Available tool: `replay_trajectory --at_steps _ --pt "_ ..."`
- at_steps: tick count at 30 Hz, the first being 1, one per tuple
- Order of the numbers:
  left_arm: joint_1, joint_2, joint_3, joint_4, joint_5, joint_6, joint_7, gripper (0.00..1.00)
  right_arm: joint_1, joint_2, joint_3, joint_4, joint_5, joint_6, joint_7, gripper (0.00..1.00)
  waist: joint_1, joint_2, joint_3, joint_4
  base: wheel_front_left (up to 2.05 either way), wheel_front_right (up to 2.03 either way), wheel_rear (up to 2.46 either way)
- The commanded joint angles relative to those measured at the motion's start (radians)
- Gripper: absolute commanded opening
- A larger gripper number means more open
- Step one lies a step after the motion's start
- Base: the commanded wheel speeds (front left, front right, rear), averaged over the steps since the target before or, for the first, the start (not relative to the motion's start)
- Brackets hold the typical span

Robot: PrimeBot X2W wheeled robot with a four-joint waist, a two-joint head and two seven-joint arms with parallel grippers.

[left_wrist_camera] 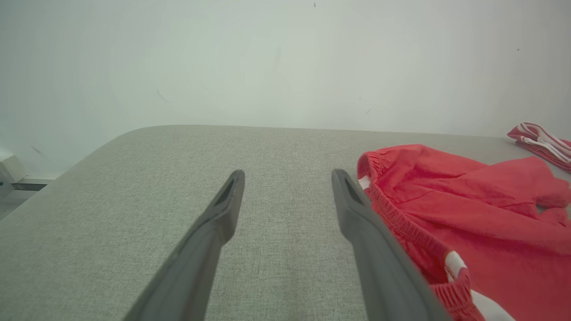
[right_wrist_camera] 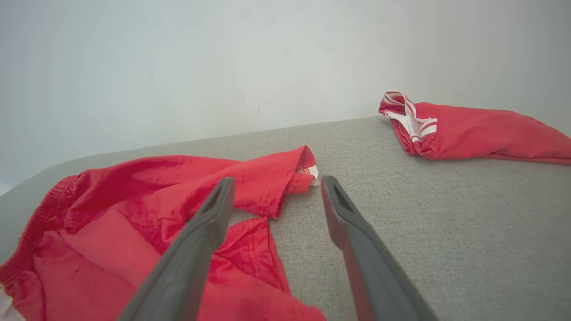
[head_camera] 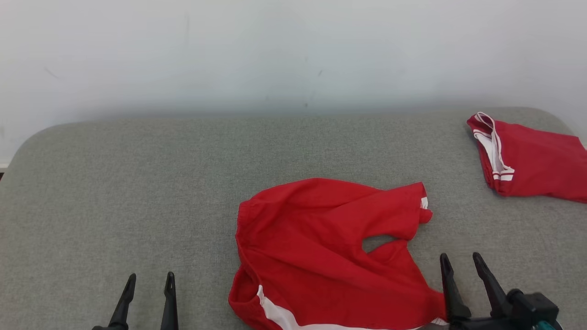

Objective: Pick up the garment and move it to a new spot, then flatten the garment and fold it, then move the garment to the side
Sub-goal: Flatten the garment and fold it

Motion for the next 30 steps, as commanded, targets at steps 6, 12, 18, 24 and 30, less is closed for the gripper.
replay_trajectory --at_steps 6,12,18,24,30 --pt "0.020 0.000 0.001 -0.012 0.002 -0.006 -0.003 1.00 0.072 0.036 -0.026 -0.058 -0.012 -0.003 -0.003 1.00 0.0000 0.0000 -0.013 -0.009 0.00 0.00 0.00" --pt "0.027 -0.001 -0.014 -0.019 0.012 -0.007 -0.003 1.00 0.108 0.061 -0.035 -0.076 -0.020 -0.003 -0.003 1.00 0.0000 0.0000 -0.017 -0.013 0.00 0.00 0.00" --pt "-0.021 0.023 -0.109 0.012 0.025 -0.006 -0.003 1.00 0.096 0.069 -0.020 -0.070 -0.025 -0.003 -0.003 1.00 0.0000 0.0000 -0.012 -0.026 0.00 0.00 0.00" --pt "-0.090 0.064 -0.244 0.081 -0.006 -0.005 -0.001 1.00 0.077 0.069 -0.002 -0.065 -0.025 -0.003 -0.003 1.00 0.0000 0.0000 0.010 -0.062 0.00 0.00 0.00" --pt "-0.150 0.097 -0.317 0.160 -0.042 -0.005 0.065 1.00 0.063 0.078 -0.010 -0.066 -0.027 -0.003 -0.003 1.00 0.0000 0.0000 0.044 -0.105 0.00 0.00 0.00"
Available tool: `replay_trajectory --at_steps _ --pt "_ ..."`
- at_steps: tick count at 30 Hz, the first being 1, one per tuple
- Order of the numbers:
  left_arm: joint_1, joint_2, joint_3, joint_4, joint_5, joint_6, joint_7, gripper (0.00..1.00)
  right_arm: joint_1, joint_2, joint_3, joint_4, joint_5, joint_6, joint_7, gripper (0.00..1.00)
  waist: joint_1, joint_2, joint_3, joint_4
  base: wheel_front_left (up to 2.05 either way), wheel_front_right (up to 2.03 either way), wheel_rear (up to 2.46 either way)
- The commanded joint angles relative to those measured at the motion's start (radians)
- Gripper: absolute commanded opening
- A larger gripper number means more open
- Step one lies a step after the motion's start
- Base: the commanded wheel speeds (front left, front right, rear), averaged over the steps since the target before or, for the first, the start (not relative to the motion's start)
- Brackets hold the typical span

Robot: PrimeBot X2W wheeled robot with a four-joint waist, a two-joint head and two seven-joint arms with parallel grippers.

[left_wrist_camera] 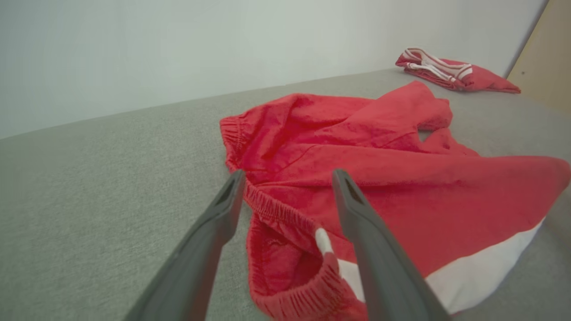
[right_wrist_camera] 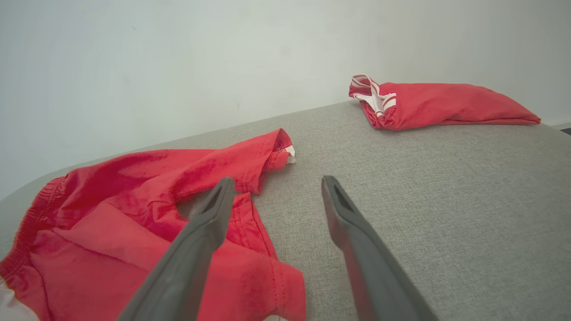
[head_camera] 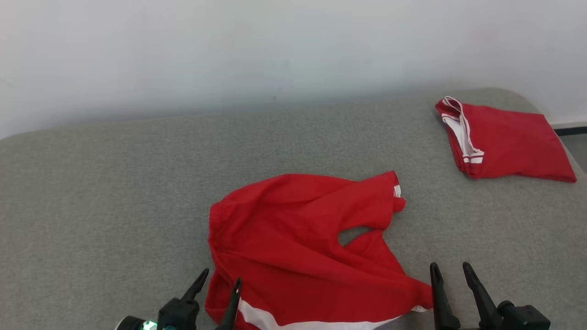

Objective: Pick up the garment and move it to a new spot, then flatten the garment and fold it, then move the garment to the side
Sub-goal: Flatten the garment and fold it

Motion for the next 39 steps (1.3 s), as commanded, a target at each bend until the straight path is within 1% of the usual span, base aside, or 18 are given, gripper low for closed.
replay_trajectory --at_steps 1,6,11,12,13,14,16,19,26,31,32,36,37,38,39 --pt "-0.015 0.015 -0.015 0.026 -0.014 0.002 0.045 1.00 -0.011 0.007 -0.004 -0.003 -0.006 -0.003 -0.001 1.00 0.0000 0.0000 0.030 -0.032 0.00 0.00 0.00" --pt "-0.030 0.045 -0.043 0.038 -0.039 0.002 0.100 1.00 -0.018 0.013 -0.014 -0.005 -0.004 -0.003 -0.001 1.00 0.0000 0.0000 0.052 -0.054 0.00 0.00 0.00" --pt "-0.019 0.061 -0.078 0.035 -0.061 0.002 0.162 1.00 -0.022 0.017 -0.018 -0.009 -0.007 -0.003 -0.001 1.00 0.0000 0.0000 0.063 -0.063 0.00 0.00 0.00" --pt "-0.016 0.066 -0.090 0.031 -0.063 0.002 0.178 0.75 -0.022 0.018 -0.020 -0.009 -0.007 -0.003 -0.001 1.00 0.0000 0.0000 0.064 -0.064 0.00 0.00 0.00" --pt "-0.016 0.068 -0.093 0.022 -0.072 0.002 0.185 0.24 -0.023 0.019 -0.020 -0.010 -0.008 -0.003 -0.001 1.00 0.0000 0.0000 0.066 -0.065 0.00 0.00 0.00" --pt "-0.015 0.073 -0.096 0.014 -0.078 0.002 0.193 0.00 -0.024 0.021 -0.022 -0.010 -0.008 -0.003 -0.001 1.00 0.0000 0.0000 0.068 -0.065 0.00 0.00 0.00" --pt "-0.014 0.080 -0.089 -0.009 -0.091 0.005 0.187 0.00 -0.024 0.022 -0.027 -0.012 -0.007 -0.003 -0.001 1.00 0.0000 0.0000 0.070 -0.063 0.00 0.00 0.00" --pt "-0.016 0.092 -0.062 -0.044 -0.103 0.023 0.163 0.00 -0.017 0.025 -0.036 -0.014 -0.009 -0.003 -0.001 1.00 0.0000 0.0000 0.068 -0.050 0.00 0.00 0.00" --pt "0.043 0.111 -0.012 -0.127 -0.144 0.042 0.105 0.00 -0.003 0.028 -0.040 -0.005 -0.012 -0.003 -0.001 1.00 0.0000 0.0000 0.052 0.008 0.00 0.00 0.00" --pt "0.133 0.113 -0.016 -0.155 -0.200 0.028 0.090 0.00 0.000 0.026 -0.041 0.013 -0.015 -0.003 -0.001 1.00 0.0000 0.0000 0.038 0.053 0.00 0.00 0.00" --pt "0.167 0.114 -0.027 -0.147 -0.213 0.023 0.084 0.00 0.001 0.026 -0.044 0.020 -0.018 -0.003 -0.001 1.00 0.0000 0.0000 0.036 0.067 0.00 0.00 0.00" --pt "0.202 0.101 -0.038 -0.095 -0.238 0.020 0.060 0.00 0.001 0.013 -0.046 0.037 -0.016 -0.003 -0.001 1.00 0.0000 0.0000 0.026 0.091 0.00 0.00 0.00" --pt "0.204 0.099 -0.043 -0.081 -0.236 0.019 0.053 0.29 0.003 0.010 -0.046 0.041 -0.015 -0.003 -0.001 1.00 0.0000 0.0000 0.022 0.095 0.00 0.00 0.00" --pt "0.202 0.094 -0.046 -0.069 -0.237 0.019 0.042 0.83 0.005 0.007 -0.047 0.044 -0.013 -0.003 -0.001 1.00 0.0000 0.0000 0.018 0.100 0.00 0.00 0.00" --pt "0.200 0.087 -0.046 -0.059 -0.241 0.018 0.032 1.00 0.006 0.005 -0.046 0.047 -0.012 -0.003 -0.001 1.00 0.0000 0.0000 0.014 0.102 0.00 0.00 0.00"
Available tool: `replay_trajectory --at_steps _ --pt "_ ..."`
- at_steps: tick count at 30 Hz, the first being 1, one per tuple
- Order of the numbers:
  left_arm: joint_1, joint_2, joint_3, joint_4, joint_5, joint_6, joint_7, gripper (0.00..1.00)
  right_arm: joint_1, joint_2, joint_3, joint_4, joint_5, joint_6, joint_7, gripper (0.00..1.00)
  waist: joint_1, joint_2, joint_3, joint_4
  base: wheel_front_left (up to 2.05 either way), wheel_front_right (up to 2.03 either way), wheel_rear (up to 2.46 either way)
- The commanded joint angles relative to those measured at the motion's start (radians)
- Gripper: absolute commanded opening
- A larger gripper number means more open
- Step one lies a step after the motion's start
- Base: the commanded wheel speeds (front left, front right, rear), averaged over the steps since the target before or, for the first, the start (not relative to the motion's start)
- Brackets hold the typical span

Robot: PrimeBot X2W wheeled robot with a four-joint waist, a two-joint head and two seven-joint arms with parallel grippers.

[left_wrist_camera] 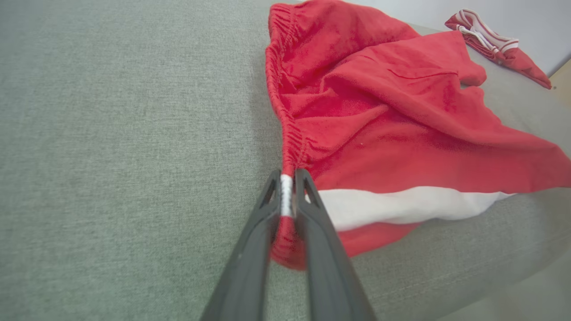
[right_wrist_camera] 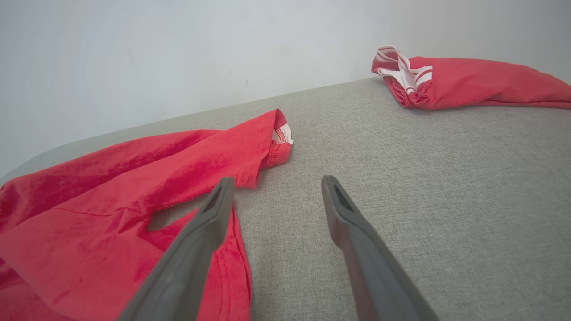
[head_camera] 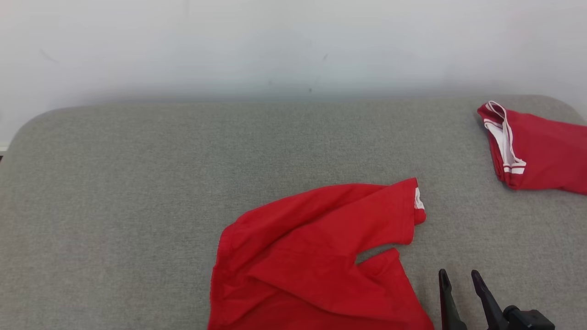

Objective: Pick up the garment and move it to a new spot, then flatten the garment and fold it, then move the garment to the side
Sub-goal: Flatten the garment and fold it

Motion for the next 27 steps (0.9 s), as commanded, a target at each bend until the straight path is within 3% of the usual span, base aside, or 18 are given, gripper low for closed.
replay_trajectory --at_steps 1,10,22,27 --pt "0.000 -0.007 -0.002 0.015 -0.003 0.000 -0.015 1.00 0.010 -0.006 0.000 0.003 0.003 -0.003 -0.001 1.00 0.0000 0.0000 -0.017 0.015 0.00 0.00 0.00" --pt "-0.023 -0.031 0.044 -0.006 0.010 0.018 -0.080 1.00 0.026 -0.021 0.006 0.016 0.008 -0.003 -0.001 1.00 0.0000 0.0000 -0.055 0.028 0.00 0.00 0.00" --pt "-0.029 -0.069 0.214 -0.109 0.115 0.068 -0.085 1.00 -0.030 -0.067 0.060 0.120 -0.004 -0.003 0.012 1.00 0.0000 0.0000 -0.079 0.035 0.00 0.00 0.00" --pt "-0.023 -0.089 0.264 -0.114 0.153 0.053 -0.085 1.00 -0.089 -0.092 0.101 0.185 0.002 -0.003 0.038 1.00 0.0000 0.0000 -0.081 0.048 0.00 0.00 0.00"
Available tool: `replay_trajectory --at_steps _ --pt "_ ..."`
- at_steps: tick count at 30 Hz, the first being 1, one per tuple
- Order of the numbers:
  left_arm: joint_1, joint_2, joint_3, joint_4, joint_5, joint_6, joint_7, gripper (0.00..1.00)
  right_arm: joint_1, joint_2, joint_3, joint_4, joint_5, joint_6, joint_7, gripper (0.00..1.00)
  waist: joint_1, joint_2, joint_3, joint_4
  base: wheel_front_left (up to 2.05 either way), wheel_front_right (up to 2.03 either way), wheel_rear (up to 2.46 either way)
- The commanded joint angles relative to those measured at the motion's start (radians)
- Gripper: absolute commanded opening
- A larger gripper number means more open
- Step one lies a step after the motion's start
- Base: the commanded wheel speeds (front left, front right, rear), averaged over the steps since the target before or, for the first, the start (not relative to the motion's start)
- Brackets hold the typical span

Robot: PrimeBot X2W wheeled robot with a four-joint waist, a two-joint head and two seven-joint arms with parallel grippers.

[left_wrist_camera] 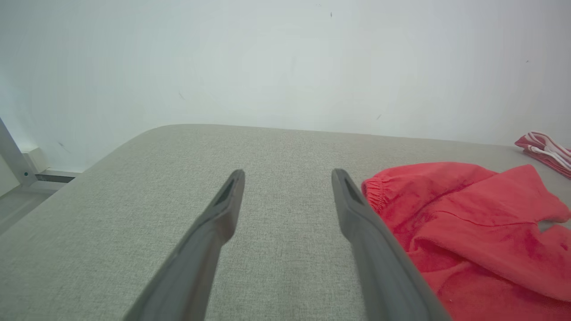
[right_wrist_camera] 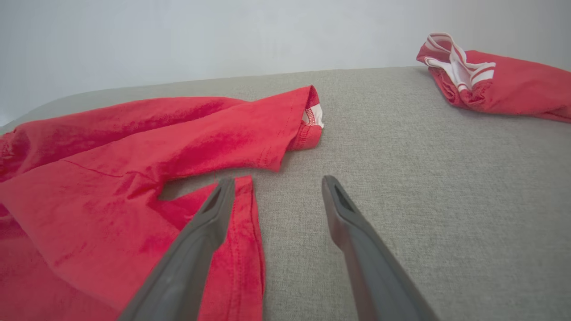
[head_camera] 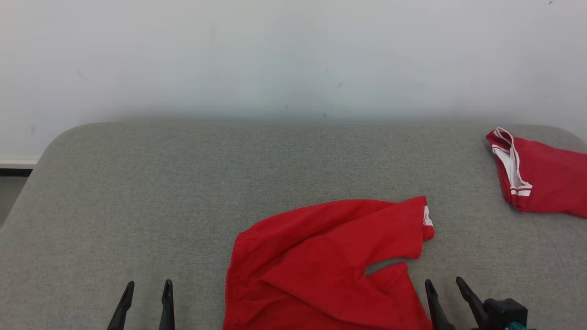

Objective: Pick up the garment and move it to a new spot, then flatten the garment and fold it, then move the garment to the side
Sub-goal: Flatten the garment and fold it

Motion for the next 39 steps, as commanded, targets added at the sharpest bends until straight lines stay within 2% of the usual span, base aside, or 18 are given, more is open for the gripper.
replay_trajectory --at_steps 1,16,17,18,19,20,28,34,39 --pt "0.005 -0.002 0.009 0.001 0.007 -0.005 -0.003 1.00 -0.019 -0.002 0.009 0.007 -0.001 -0.003 0.005 1.00 0.0000 0.0000 0.001 0.007 0.00 0.00 0.00" --pt "-0.015 -0.061 0.048 0.017 0.062 -0.046 -0.003 1.00 -0.210 -0.054 0.108 0.254 0.007 -0.003 0.093 1.00 0.0000 0.0000 0.046 0.093 0.00 0.00 0.00" --pt "-0.019 -0.063 0.051 0.017 0.064 -0.048 -0.003 1.00 -0.221 -0.058 0.113 0.267 0.005 -0.003 0.098 0.96 0.0000 0.0000 0.050 0.096 0.00 0.00 0.00" --pt "-0.021 -0.066 0.054 0.017 0.065 -0.051 -0.003 1.00 -0.231 -0.059 0.121 0.281 0.004 -0.003 0.105 0.50 0.0000 0.0000 0.053 0.098 0.00 0.00 0.00" --pt "-0.021 -0.068 0.058 0.018 0.066 -0.053 -0.003 1.00 -0.237 -0.057 0.127 0.294 0.009 -0.003 0.111 0.33 0.0000 0.0000 0.055 0.098 0.00 0.00 0.00" --pt "-0.020 -0.070 0.061 0.018 0.069 -0.055 -0.003 1.00 -0.245 -0.057 0.132 0.303 0.014 -0.003 0.113 0.00 0.0000 0.0000 0.058 0.097 0.00 0.00 0.00" --pt "-0.034 -0.084 0.076 0.017 0.081 -0.061 -0.003 1.00 -0.347 -0.075 0.138 0.298 0.055 -0.003 0.059 0.00 0.0000 0.0000 0.076 0.081 0.00 0.00 0.00" --pt "-0.054 -0.089 0.078 0.022 0.084 -0.064 -0.003 1.00 -0.442 -0.086 0.144 0.322 0.062 -0.003 0.090 0.00 0.0000 0.0000 0.093 0.084 0.00 0.00 0.00" --pt "-0.067 -0.092 0.079 0.030 0.083 -0.067 -0.003 1.00 -0.524 -0.088 0.159 0.399 0.048 -0.003 0.115 0.00 0.0000 0.0000 0.107 0.090 0.00 0.00 0.00"
